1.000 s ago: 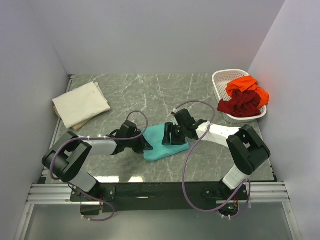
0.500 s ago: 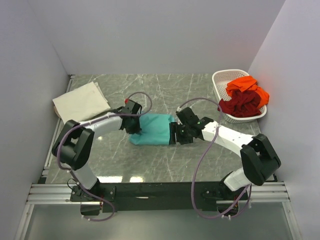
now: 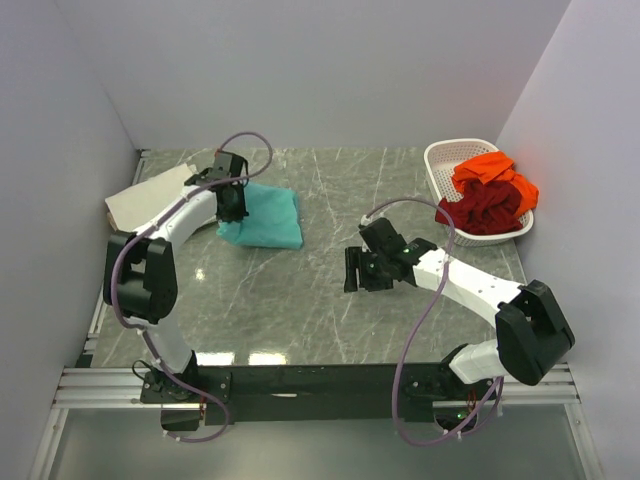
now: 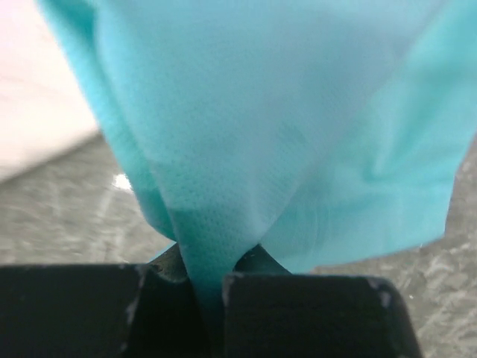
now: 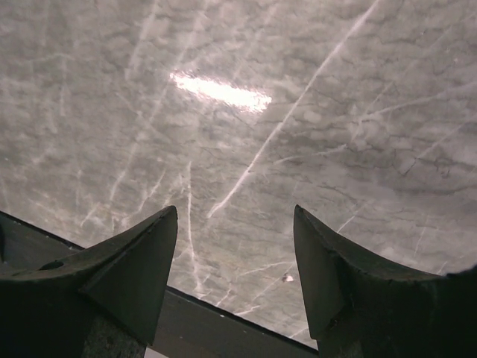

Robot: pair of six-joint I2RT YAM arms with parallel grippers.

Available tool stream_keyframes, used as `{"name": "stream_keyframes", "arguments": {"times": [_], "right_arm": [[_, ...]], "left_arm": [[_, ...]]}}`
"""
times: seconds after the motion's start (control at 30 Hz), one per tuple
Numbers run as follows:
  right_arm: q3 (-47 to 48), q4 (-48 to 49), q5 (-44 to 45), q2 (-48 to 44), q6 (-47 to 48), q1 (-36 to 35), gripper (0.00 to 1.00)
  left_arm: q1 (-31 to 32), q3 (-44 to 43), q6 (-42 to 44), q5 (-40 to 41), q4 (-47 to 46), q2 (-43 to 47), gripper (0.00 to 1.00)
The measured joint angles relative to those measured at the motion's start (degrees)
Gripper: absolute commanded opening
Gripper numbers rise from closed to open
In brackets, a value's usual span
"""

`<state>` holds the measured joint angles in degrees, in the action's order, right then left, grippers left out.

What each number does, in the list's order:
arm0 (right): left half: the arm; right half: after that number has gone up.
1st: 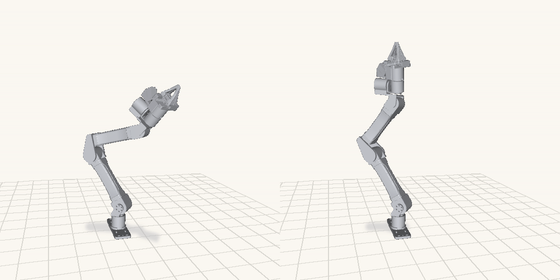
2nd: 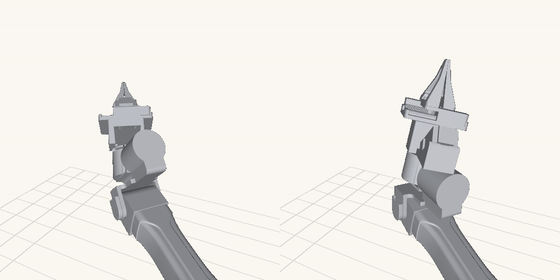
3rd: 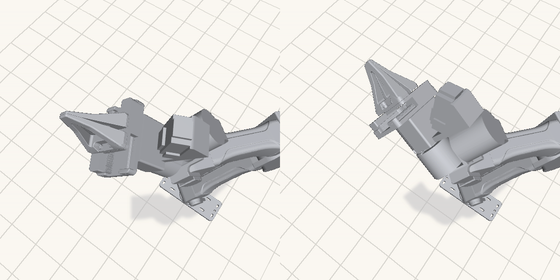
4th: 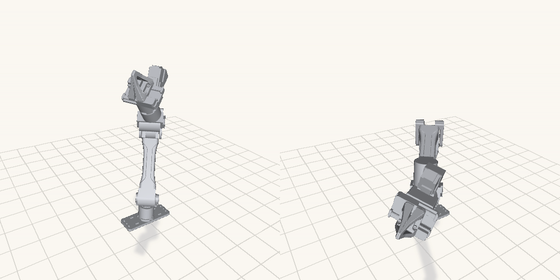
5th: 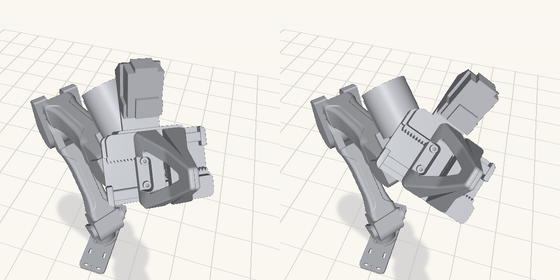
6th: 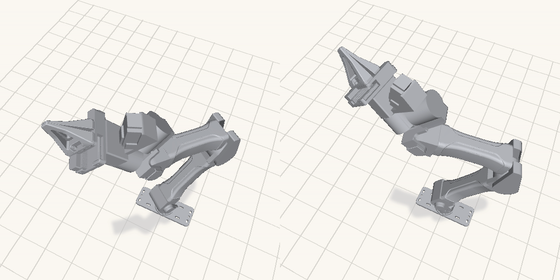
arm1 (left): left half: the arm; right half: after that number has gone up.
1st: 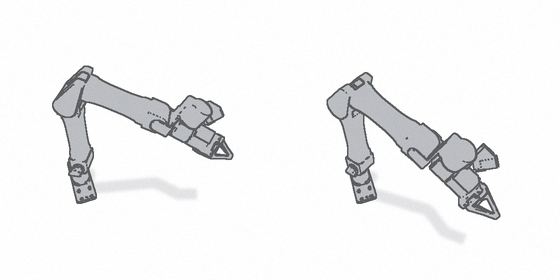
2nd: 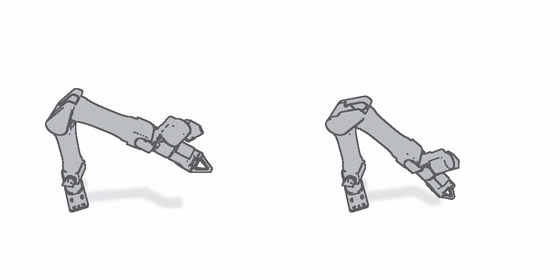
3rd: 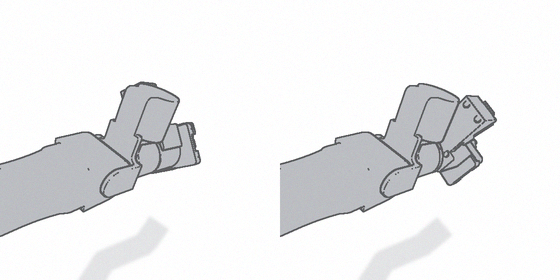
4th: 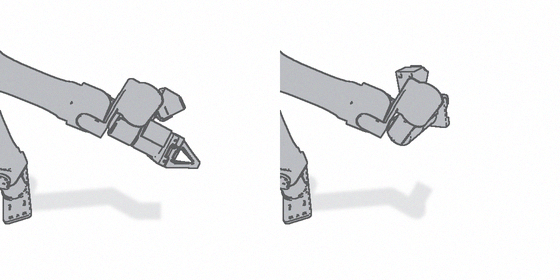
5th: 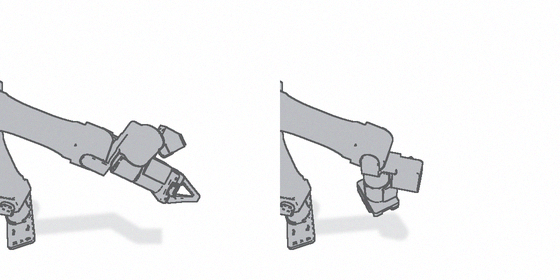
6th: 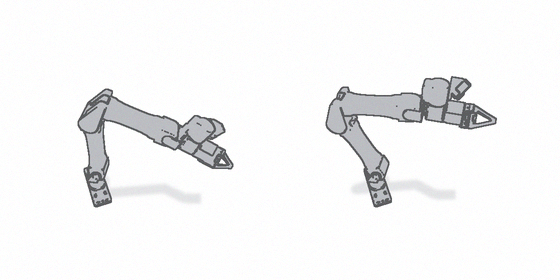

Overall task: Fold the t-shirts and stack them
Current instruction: Neatly place the folded tshirt to the corner

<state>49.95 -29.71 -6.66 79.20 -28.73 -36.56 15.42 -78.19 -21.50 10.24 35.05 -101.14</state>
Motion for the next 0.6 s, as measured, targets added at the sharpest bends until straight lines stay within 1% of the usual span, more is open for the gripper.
{"name": "stream_keyframes", "arguments": {"times": [0.27, 0.53, 0.6], "right_arm": [[-1.44, 0.2, -0.28, 0.0, -0.24, 0.15, 0.7], [-1.66, 1.07, -1.27, 0.0, -0.48, 0.2, 0.7], [-1.68, 1.36, -1.62, 0.04, -0.61, 0.2, 0.7]], "left_arm": [[-8.11, -9.01, 4.48, -1.31, 4.74, -3.89, 0.0], [-17.44, -24.65, 8.41, -5.62, 10.19, -10.58, 0.01], [-19.02, -27.02, 8.83, -6.51, 11.06, -11.52, 0.0]]}}
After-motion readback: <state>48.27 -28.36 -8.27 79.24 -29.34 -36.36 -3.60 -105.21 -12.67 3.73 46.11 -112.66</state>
